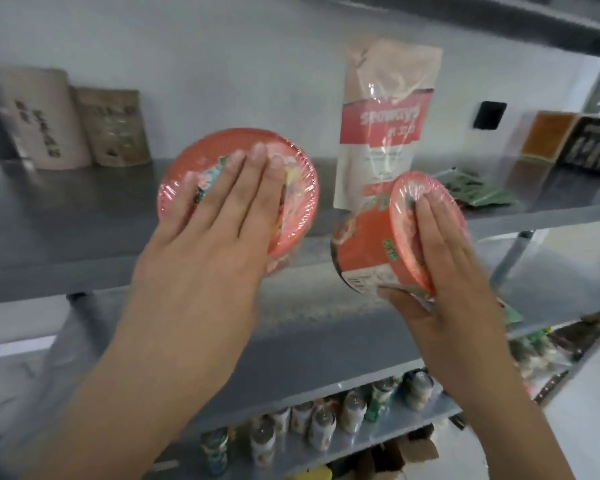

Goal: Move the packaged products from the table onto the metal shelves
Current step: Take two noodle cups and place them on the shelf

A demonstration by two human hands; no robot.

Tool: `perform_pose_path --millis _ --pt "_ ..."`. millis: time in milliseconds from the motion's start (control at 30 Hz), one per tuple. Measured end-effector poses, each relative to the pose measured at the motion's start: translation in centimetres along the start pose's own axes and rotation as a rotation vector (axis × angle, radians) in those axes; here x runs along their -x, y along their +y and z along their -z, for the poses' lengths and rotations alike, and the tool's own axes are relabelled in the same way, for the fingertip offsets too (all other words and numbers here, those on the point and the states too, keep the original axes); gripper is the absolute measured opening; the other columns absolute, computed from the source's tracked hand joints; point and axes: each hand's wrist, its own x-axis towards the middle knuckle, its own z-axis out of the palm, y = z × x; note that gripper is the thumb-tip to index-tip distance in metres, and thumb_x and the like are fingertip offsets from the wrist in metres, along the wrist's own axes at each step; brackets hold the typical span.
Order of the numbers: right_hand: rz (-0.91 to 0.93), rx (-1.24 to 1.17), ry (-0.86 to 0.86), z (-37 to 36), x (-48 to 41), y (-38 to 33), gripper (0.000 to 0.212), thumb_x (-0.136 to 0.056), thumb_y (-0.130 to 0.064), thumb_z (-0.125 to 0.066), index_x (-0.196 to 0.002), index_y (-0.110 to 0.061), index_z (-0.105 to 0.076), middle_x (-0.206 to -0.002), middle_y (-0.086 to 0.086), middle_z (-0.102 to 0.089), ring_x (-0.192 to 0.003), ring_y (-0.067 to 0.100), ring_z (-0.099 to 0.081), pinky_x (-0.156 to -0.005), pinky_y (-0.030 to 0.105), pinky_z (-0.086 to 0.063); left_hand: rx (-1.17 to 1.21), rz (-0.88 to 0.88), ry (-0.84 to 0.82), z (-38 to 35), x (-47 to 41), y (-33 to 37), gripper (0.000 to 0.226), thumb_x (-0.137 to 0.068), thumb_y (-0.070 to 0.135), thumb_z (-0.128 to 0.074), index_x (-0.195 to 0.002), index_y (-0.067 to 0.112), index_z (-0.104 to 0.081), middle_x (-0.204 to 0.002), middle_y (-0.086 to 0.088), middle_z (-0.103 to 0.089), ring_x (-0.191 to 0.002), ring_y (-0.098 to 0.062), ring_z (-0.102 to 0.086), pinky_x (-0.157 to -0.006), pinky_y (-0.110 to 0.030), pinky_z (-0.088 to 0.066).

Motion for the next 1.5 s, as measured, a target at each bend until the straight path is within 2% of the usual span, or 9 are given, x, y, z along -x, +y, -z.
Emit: perform_pose_path --millis 133,367,533,667,733,1000,1100,1200,1500 --pt "0.197 -0.086 -0.029 -0.1 -3.1 -1.0 0.089 -0.079 -0.035 -0.064 -0.152 -0.013 -0.018 -0.158 0.000 -0.020 -0.145 0.018 -0.018 -0.111 0.045 -0.029 -0.130 0.167 -0.039 0.8 0.5 -2.8 0.067 -0.084 0.004 -0.059 -0.146 0.001 -0.033 -0.150 -0.017 -0.036 -0.137 -0.033 -0.036 -0.111 -0.046 -0.017" --pt "0.374 -0.257 -0.058 -3.0 -7.1 -5.8 0.087 -0.078 -0.029 -0.073 -0.150 -0.014 -0.027 -0.156 0.000 -0.028 -0.142 0.017 -0.027 -0.106 0.039 -0.032 -0.332 0.377 -0.265 2.6 2.0 -6.8 0.077 -0.072 0.002 -0.075 -0.141 0.000 -0.041 -0.144 -0.020 -0.044 -0.131 -0.037 -0.045 -0.110 -0.047 -0.023" --pt "0.418 -0.278 -0.166 -6.7 -9.5 -10.4 0.094 -0.071 -0.022 -0.082 -0.150 -0.018 -0.030 -0.153 -0.001 -0.033 -0.139 0.023 -0.033 -0.107 0.045 -0.035 -0.343 0.430 -0.336 3.5 1.5 -10.0 0.075 -0.097 0.024 -0.049 -0.153 0.019 0.000 -0.161 0.000 -0.001 -0.148 -0.015 -0.005 -0.117 -0.032 0.001" --pt "0.401 -0.173 -0.353 -9.4 -12.3 -14.4 0.092 -0.083 -0.026 -0.071 -0.152 -0.030 -0.011 -0.159 -0.011 -0.010 -0.145 0.015 -0.016 -0.112 0.031 -0.026 -0.255 0.340 -0.273 4.0 1.4 -13.9 0.070 -0.082 0.006 -0.070 -0.144 0.009 -0.040 -0.148 -0.013 -0.041 -0.134 -0.033 -0.042 -0.109 -0.046 -0.032" --pt "0.380 -0.097 -0.420 -10.8 -13.9 -15.9 0.089 -0.088 -0.027 -0.065 -0.153 -0.032 -0.005 -0.160 -0.013 -0.004 -0.146 0.012 -0.010 -0.113 0.032 -0.024 -0.190 0.313 -0.288 3.9 0.9 -16.2 0.061 -0.084 0.009 -0.068 -0.141 0.010 -0.046 -0.144 -0.011 -0.047 -0.130 -0.033 -0.045 -0.105 -0.043 -0.037" --pt "0.270 0.069 -0.705 -15.1 -20.9 -19.9 0.076 -0.080 -0.026 -0.074 -0.145 -0.024 -0.035 -0.143 0.001 -0.047 -0.126 0.024 -0.048 -0.101 0.041 -0.043 -0.196 0.327 -0.488 -0.1 -3.0 -24.2 0.048 -0.092 0.024 -0.056 -0.138 0.018 -0.043 -0.136 -0.006 -0.053 -0.120 -0.027 -0.050 -0.096 -0.039 -0.042" --pt "0.251 0.147 -0.706 -17.0 -22.2 -20.8 0.073 -0.080 -0.028 -0.075 -0.143 -0.021 -0.038 -0.138 0.005 -0.052 -0.121 0.026 -0.051 -0.097 0.040 -0.045 -0.261 0.343 -0.485 -1.9 -4.1 -26.0 0.055 -0.092 0.023 -0.059 -0.142 0.021 -0.037 -0.141 -0.011 -0.040 -0.131 -0.030 -0.034 -0.102 -0.042 -0.033" --pt "0.233 0.182 -0.685 -18.6 -23.5 -21.1 0.073 -0.081 -0.029 -0.074 -0.143 -0.018 -0.038 -0.139 0.007 -0.050 -0.123 0.028 -0.049 -0.097 0.040 -0.043 -0.267 0.381 -0.491 -2.9 -5.1 -27.6 0.063 -0.091 0.023 -0.061 -0.146 0.029 -0.032 -0.143 -0.014 -0.026 -0.136 -0.035 -0.018 -0.107 -0.048 -0.027" --pt "0.243 0.138 -0.581 -21.3 -25.6 -19.1 0.084 -0.079 -0.010 -0.072 -0.149 -0.025 -0.029 -0.158 0.005 -0.013 -0.143 0.028 -0.008 -0.115 0.039 -0.020 -0.173 0.399 -0.408 -5.1 -5.6 -29.8 0.068 -0.088 0.021 -0.065 -0.147 0.028 -0.032 -0.135 -0.010 -0.036 -0.130 -0.031 -0.027 -0.103 -0.043 -0.032"
